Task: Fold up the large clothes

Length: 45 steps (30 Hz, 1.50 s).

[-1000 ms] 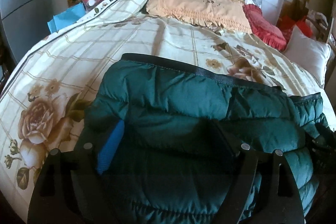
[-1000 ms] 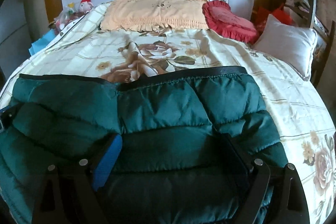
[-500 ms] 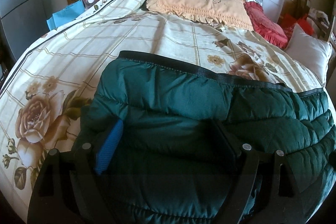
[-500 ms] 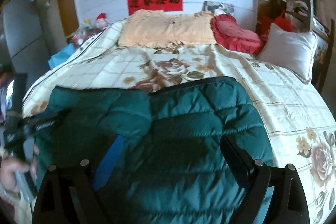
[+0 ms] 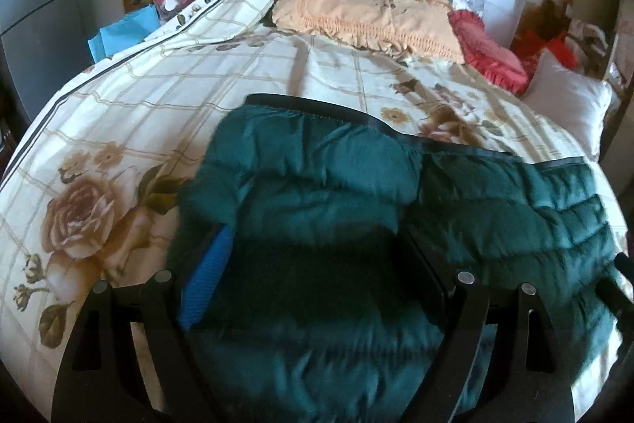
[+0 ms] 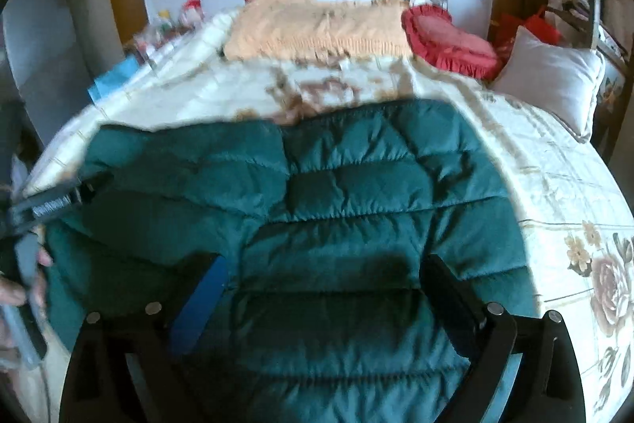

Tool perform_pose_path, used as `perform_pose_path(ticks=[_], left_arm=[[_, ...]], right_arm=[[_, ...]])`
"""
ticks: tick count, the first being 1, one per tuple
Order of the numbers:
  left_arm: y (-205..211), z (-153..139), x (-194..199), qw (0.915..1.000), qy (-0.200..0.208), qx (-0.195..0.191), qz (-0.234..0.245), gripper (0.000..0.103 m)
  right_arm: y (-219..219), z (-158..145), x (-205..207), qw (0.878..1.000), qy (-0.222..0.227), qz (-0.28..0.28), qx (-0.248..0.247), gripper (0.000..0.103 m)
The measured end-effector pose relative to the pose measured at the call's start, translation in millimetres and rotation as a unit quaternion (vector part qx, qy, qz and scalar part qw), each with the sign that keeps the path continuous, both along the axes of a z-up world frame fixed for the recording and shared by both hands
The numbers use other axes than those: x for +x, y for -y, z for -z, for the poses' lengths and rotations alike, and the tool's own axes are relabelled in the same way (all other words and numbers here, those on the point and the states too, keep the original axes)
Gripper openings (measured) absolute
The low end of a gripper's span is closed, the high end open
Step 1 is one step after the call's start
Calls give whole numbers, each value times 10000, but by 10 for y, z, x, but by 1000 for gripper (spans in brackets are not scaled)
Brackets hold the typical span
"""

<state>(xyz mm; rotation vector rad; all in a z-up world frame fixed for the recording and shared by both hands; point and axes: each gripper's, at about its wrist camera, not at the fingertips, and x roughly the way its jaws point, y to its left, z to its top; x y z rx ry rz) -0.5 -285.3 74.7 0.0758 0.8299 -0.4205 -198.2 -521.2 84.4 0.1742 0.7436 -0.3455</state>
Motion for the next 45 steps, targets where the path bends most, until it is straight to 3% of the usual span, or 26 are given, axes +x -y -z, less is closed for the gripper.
perform_pose_path(ticks=[6,9,15,17,22,29,33,40,41,43,45], left_arm=[[-495,-171,-334,9994,-87,-266,202,85],[-822,-140,-402,9969,-371,-662,200,85],[-1153,165,-403,9842,-1215,-1272,207,85],[-1191,283,-409,9788,-1454,-1429,181,85],[-1198,501,-397,9651,-1893,-1797,215,85],[-1099,567,-334,9612,-2021,-1857,281,95],[-973,567,-339,9664,-1857,-1732,388,102],[-822,561,-347,9688,-1847,-1586,460,102],[-828,549,-358,9681,-1842,-1626,490,96],[-819,509,-379,9693,-1776,-1612,533,85],[-822,403,-446,9736,-1592,-1508,629,67]], right_arm=[[154,-167,-423,9995,32,31,306,102],[344,-139,-652,9984,52,204,525,103],[788,222,-924,9846,-90,731,1589,103],[878,325,-973,9809,-51,868,1738,103],[1015,551,-985,9707,16,763,2280,103],[1121,726,-906,9559,348,449,2882,103],[1066,733,-765,9568,350,149,2884,103],[909,684,-541,9638,94,143,2661,103],[880,656,-544,9650,151,184,2613,101],[777,568,-581,9710,242,171,2372,85],[663,459,-595,9777,212,157,2084,59]])
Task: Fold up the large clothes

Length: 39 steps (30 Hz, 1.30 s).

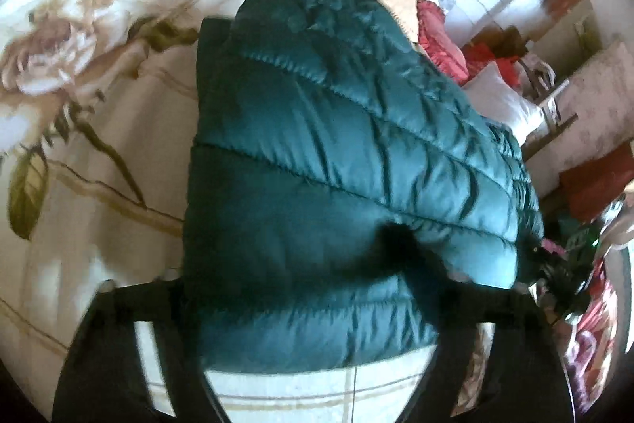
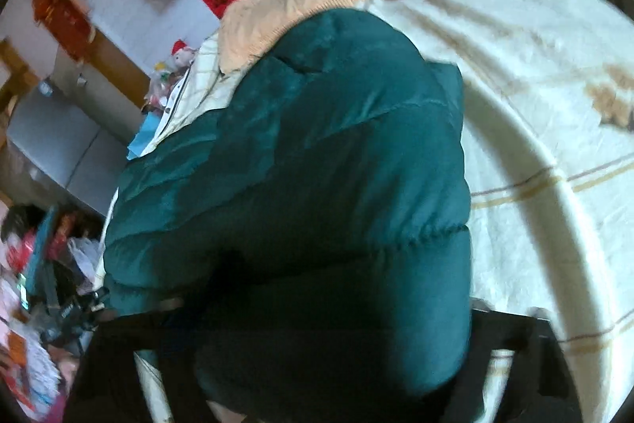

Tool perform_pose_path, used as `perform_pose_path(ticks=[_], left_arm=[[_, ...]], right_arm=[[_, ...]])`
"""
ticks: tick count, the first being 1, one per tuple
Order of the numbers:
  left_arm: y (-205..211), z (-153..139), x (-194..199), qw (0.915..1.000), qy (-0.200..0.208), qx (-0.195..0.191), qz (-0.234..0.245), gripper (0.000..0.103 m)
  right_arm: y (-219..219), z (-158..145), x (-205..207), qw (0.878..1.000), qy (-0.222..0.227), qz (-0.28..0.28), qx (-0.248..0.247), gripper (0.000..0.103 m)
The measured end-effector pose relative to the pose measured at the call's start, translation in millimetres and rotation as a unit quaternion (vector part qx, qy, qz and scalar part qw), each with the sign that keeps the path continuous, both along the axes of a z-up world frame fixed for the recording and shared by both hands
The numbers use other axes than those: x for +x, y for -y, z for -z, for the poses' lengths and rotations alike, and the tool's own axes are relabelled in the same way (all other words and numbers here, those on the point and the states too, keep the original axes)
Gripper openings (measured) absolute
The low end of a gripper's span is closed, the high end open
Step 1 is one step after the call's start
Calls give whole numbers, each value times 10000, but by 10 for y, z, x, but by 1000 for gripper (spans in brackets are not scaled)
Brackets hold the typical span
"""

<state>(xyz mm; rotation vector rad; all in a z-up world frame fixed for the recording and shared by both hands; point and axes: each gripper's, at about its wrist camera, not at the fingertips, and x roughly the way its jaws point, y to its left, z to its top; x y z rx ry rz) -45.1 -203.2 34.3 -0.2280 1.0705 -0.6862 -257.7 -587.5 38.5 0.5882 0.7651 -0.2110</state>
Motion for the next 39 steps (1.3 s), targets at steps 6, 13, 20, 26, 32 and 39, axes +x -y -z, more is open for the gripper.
perform_pose_path(ticks=[6,13,20,26,32,39], left_arm=[[-139,-354,-238,9990,377,-51,223,54],[-495,-577,-862,9954,602,85,737,54],[-779,-277,-1329,9948,415,446,817,55],[-872,-182,-1421,9980,298,498,263,69],[-916,-553,-1707,9886,1040,1085,-132,69],[-771,-808,-1982,9710,1869,1432,-423,69]], right_arm=[[-311,-445,-185,9990,255,-276,-252,42],[-779,-598,-685,9960,94,-818,-333,42],[-823,-295,-1292,9982,-366,-411,-249,51],[-666,87,-1334,9950,-898,217,-384,87],[-844,-293,-1514,9902,-738,407,-1109,87],[-1363,-680,-1541,9819,-339,251,-1846,87]])
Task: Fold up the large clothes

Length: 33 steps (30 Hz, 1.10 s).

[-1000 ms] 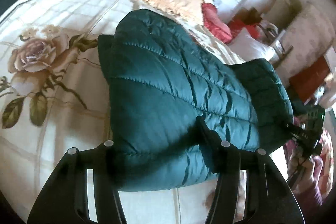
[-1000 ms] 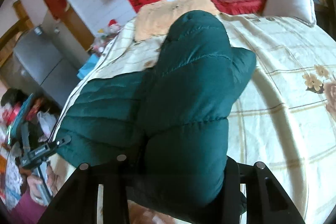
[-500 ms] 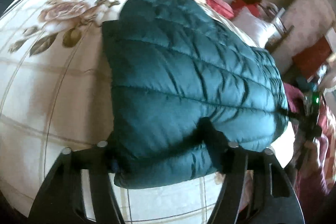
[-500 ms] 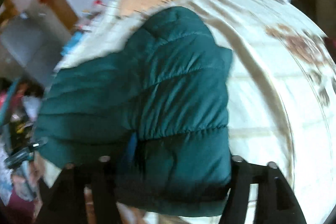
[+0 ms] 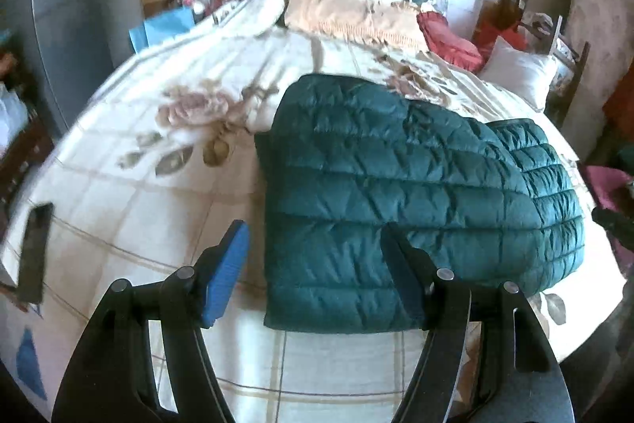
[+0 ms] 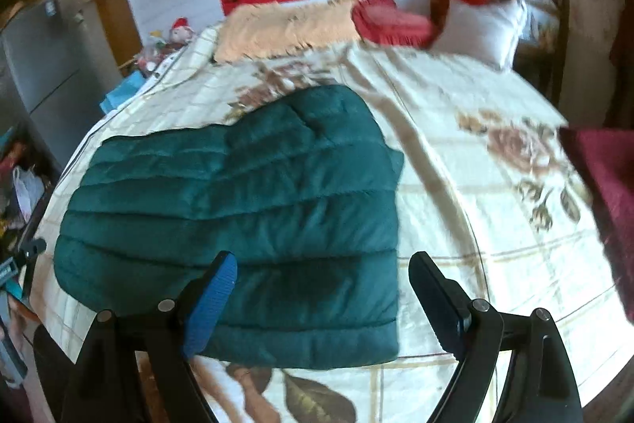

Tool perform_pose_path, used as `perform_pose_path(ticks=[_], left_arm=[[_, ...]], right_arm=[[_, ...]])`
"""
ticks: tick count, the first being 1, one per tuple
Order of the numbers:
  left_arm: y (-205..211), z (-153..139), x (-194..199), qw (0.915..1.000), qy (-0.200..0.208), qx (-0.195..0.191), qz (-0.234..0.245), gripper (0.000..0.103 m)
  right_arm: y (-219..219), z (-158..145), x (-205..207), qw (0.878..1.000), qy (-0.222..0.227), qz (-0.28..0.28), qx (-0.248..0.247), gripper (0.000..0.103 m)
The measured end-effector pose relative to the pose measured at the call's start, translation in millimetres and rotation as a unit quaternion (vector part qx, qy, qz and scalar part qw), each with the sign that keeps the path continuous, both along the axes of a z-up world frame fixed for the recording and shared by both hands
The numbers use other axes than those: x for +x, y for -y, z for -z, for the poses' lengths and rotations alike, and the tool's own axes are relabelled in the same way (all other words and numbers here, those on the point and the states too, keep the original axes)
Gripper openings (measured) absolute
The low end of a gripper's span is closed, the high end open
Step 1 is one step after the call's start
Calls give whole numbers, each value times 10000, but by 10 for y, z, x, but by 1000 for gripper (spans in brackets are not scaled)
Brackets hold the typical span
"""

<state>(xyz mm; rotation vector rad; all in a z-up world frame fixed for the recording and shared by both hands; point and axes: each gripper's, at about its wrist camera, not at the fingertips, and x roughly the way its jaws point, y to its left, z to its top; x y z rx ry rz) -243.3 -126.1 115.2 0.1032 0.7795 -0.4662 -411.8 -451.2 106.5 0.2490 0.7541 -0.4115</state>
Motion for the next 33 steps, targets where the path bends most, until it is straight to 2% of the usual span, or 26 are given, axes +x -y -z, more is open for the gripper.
perform_pose_path(ticks=[7,13,21,28,33], left_arm=[[290,-61,-217,9996,285,-20,39,69],[492,-113,-388,9986,519,8,70,69],[600,-90,-490,9973,717,156,82,69],[690,-62,-571,9945,951,432,79,69],[679,-61,-582,9948,974,254,124,69]], right_arm=[[-589,-116,4,9987,342,-322,-210,89],[-864,-86,22,9977,500,-426,-157,93],[-924,1,14,9976,556,-422,9,94],[-920,31,33,9977,519,-433,78,94],[-927,35,38,9979,504,-405,-3,94]])
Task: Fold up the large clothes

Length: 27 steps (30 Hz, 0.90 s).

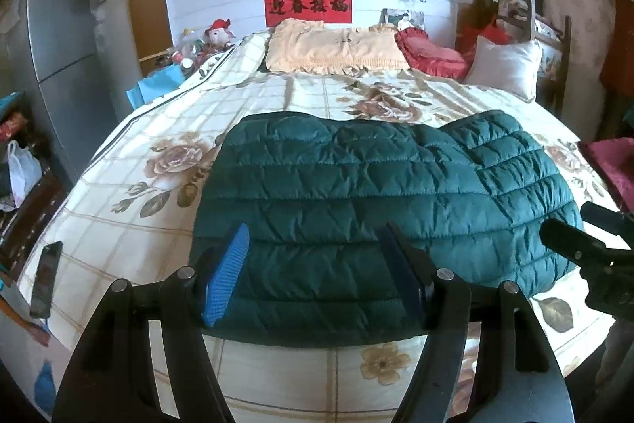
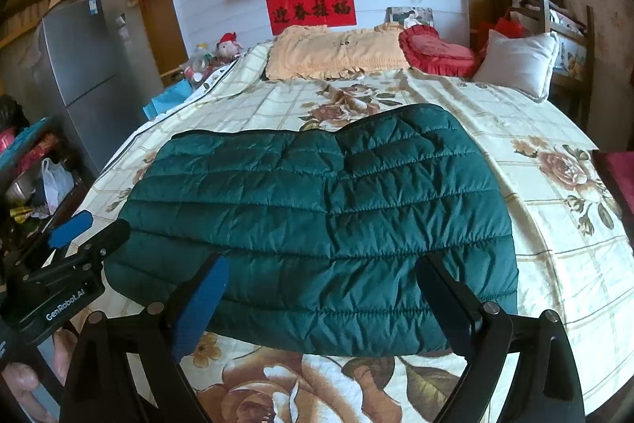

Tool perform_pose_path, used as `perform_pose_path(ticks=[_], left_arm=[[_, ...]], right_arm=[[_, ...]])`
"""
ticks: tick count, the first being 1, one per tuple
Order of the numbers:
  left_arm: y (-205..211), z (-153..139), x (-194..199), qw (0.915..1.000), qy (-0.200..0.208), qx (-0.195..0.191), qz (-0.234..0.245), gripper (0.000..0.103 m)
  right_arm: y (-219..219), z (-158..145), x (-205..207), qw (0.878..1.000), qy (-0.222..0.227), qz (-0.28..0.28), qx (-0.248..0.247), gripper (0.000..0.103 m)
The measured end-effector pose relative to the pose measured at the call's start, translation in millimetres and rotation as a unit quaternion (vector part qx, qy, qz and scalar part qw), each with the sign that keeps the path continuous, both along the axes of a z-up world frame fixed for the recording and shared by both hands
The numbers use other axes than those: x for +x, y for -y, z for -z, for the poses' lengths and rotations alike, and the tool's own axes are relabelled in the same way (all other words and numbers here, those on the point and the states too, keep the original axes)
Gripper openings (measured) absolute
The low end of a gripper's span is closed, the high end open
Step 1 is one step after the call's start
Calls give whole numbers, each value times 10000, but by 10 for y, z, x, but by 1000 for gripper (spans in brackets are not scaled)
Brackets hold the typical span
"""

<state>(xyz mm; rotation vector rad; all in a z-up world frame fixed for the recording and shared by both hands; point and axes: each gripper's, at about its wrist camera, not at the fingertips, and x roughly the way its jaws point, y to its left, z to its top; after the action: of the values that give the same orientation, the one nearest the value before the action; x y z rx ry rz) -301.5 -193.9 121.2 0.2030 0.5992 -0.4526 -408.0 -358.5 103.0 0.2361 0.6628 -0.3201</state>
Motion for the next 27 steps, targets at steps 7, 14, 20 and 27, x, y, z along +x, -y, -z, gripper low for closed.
perform_pose_path(ticks=[7,14,20,27], left_arm=[[-23,-13,10,9999,42,-110,-92,69],[-41,0,58,9998,-81,-137,-131,69],[-46,-2,54,9998,-68,-156,-104,69],[-54,-2,64,9997,-119,-206,-87,69]], right_arm=[[-33,-4,31,9999,-29,-67,-118,94],[-70,-11,49,9998,-49,-112,-152,94],[-72,-5,55,9998,-71,-101,-127,94],[-105,-4,73,9998,-103,-119,-145,94]])
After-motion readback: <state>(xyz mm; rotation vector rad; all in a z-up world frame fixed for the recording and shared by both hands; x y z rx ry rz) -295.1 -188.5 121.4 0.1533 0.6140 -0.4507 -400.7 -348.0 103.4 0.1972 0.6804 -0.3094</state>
